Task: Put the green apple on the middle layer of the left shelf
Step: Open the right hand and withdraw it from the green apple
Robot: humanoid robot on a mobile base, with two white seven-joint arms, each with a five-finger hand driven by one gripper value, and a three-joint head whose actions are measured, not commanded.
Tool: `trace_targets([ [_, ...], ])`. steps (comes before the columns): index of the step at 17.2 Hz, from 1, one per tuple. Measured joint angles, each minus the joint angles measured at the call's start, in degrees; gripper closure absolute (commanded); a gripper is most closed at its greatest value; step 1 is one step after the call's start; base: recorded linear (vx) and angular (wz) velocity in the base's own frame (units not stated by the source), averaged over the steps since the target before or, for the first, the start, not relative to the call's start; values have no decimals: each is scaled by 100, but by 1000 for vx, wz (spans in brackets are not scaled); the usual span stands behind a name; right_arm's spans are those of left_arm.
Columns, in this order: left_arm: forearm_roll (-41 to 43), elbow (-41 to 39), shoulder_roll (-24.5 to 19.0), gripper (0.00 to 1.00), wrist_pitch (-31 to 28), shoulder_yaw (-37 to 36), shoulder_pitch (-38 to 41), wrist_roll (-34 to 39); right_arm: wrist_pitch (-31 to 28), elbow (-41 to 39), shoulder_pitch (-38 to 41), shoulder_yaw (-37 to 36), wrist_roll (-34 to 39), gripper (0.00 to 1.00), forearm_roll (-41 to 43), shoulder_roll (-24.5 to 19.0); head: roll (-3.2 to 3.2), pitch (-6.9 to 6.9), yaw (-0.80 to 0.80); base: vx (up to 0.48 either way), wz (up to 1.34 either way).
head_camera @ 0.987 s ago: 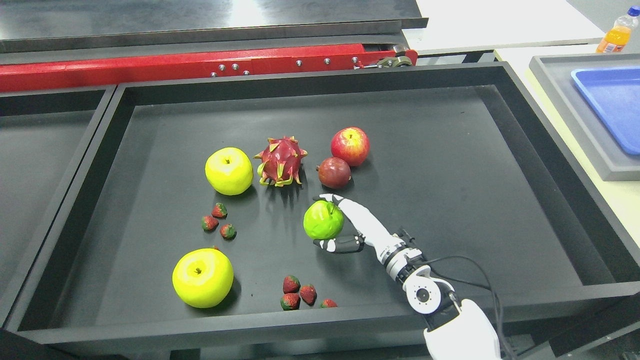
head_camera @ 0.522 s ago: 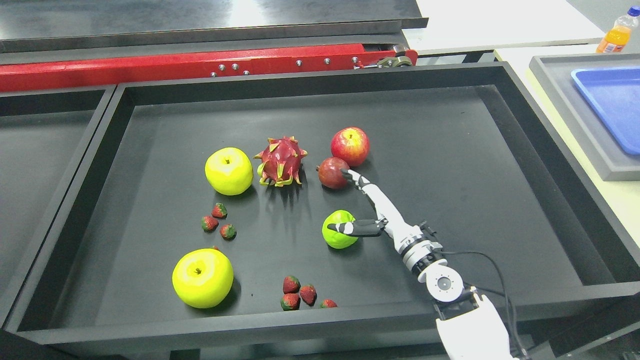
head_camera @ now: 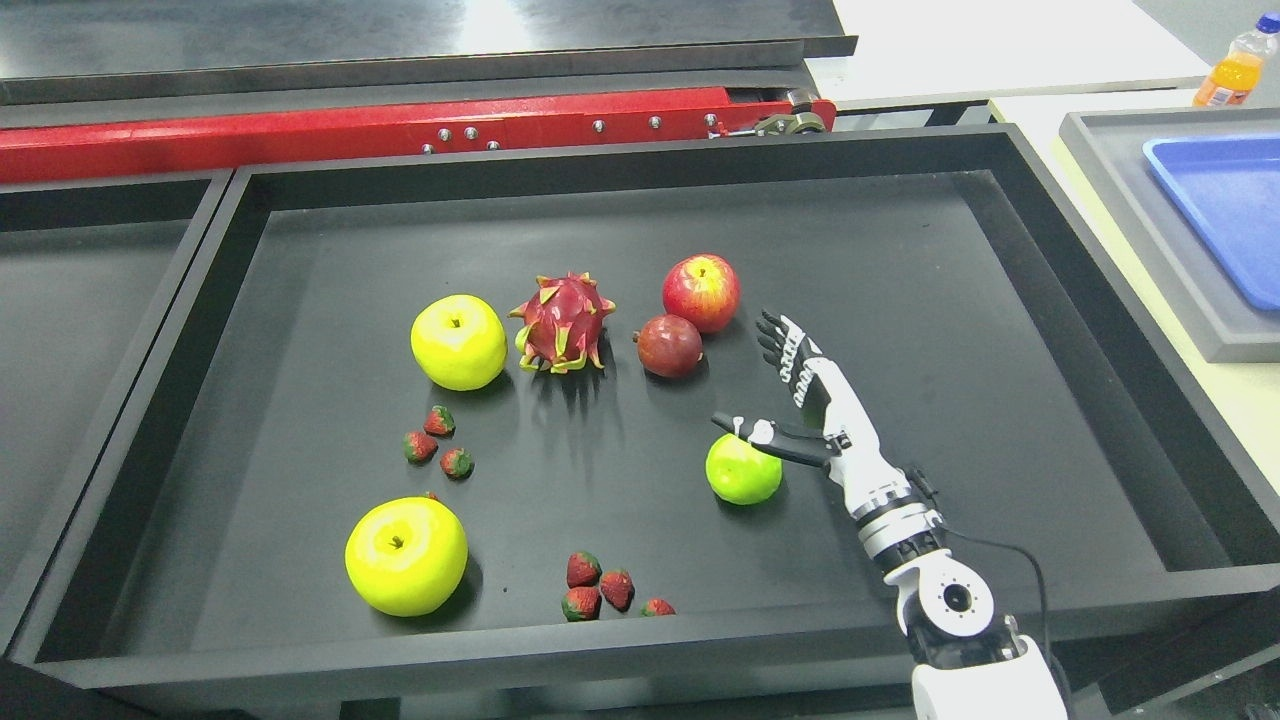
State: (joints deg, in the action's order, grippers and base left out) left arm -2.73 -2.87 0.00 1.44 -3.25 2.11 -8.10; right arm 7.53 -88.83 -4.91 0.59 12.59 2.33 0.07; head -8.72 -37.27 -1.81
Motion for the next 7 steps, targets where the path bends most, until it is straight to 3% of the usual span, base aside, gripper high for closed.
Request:
trace_targets([
  [7, 0, 0, 0, 0, 0, 0, 0, 0, 17, -283, 175, -167, 50, 0, 281, -2, 0, 0, 0, 0, 0],
])
